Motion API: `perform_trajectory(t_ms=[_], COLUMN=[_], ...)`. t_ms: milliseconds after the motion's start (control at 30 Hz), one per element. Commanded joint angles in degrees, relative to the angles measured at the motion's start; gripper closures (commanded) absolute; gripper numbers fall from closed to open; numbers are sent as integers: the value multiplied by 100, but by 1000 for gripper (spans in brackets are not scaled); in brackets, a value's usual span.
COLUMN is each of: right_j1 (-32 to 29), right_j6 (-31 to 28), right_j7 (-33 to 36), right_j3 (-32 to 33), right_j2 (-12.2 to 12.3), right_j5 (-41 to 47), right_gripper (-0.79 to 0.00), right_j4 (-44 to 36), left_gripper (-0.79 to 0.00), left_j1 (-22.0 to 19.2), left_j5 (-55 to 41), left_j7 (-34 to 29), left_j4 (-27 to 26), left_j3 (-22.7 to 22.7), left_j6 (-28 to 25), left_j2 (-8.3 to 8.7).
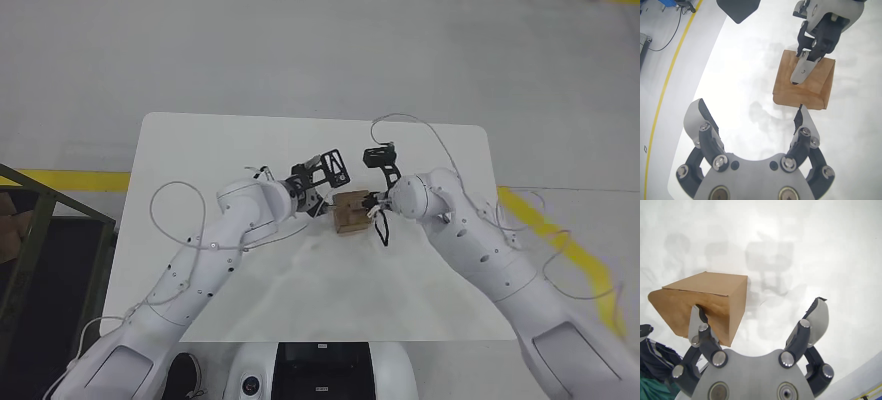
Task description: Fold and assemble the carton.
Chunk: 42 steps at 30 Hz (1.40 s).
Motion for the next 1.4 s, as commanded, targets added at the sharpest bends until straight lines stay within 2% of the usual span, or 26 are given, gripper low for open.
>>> perform_trajectory(t_ms=[0,167,567,867,1133,1233,1367], right_j1=[4,-42,28,42,-372,-632,-1071], right_j6=[44,-175,49,-124,-636,-1006,-2093], right_j7=[11,-157,119,-74,-552,-829,-1249], right_j3=[-76,38,-148,-76,609,1036,1763], right_j2=[-33,-64,-186,-280,-150,-67,61], right_j5=[-85,100,-336,-213,211,550,1405], right_gripper=[-785,-785,-785,-785,-785,-785,-785], right_j4=[-117,-157,102,143,-367,-634,-886], left_gripper=[-785,-785,-785,-785,-785,-785,-785], left_j1=[49,169,349,372,406,409,429], left_j5=[-6,-12,27,23,34,34,29], left_j7=[16,33,66,67,77,76,101], left_j4=[-30,-183,-366,-385,-411,-415,-403], left_j3=[-85,-247,-368,-407,-428,-429,-460], left_j6=[-7,-55,-63,-81,-83,-87,-95], left_j2=[18,57,96,107,116,118,125])
